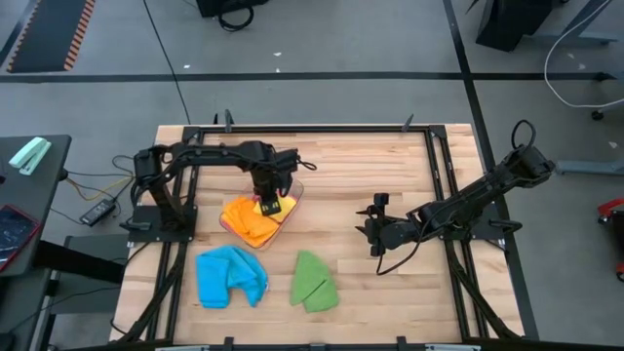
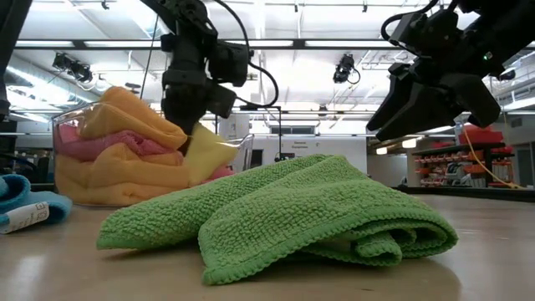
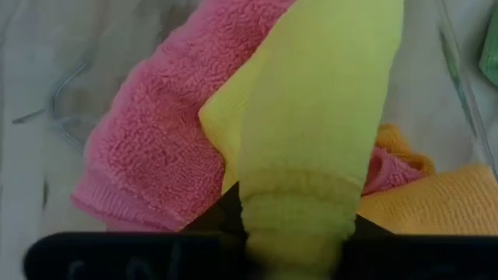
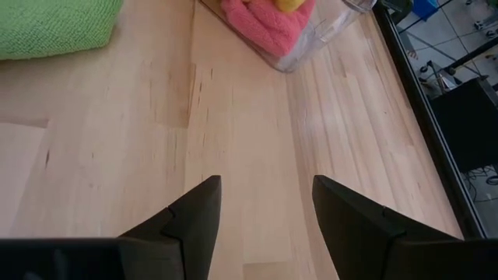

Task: Fold microfiber towels
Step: Put the folded yellow microfiber towel into the transparent bin

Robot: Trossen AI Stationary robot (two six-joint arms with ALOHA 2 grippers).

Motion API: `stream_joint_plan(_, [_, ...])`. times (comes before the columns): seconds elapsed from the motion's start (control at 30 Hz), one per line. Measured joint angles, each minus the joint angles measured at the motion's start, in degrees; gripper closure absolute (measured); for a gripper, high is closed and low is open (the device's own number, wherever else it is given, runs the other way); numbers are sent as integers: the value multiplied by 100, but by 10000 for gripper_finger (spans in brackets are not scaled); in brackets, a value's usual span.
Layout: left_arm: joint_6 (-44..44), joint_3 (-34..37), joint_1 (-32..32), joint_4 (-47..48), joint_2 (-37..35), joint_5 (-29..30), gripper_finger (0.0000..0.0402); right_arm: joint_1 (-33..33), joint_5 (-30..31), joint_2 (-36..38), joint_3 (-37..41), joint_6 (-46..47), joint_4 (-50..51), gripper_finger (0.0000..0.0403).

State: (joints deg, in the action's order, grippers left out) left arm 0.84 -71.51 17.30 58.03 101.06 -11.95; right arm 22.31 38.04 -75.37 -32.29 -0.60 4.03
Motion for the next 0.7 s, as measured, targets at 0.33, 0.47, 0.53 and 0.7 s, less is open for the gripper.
stream_joint_plan(0.33, [-13,-39,-195,11,-13,126,200,0,-5,-2,0,0,-31,191])
stream_joint_plan(0.47, [-20,-356,-193,169,-13,127,169,0,-5,-2,0,0,-33,191])
stream_joint_plan(0.53, [-15,-570,-191,346,-13,137,164,-1,-7,0,0,0,-35,191])
stream_joint_plan(0.7, [175,-1111,-210,823,-17,923,171,-2,-20,0,0,-2,-35,191])
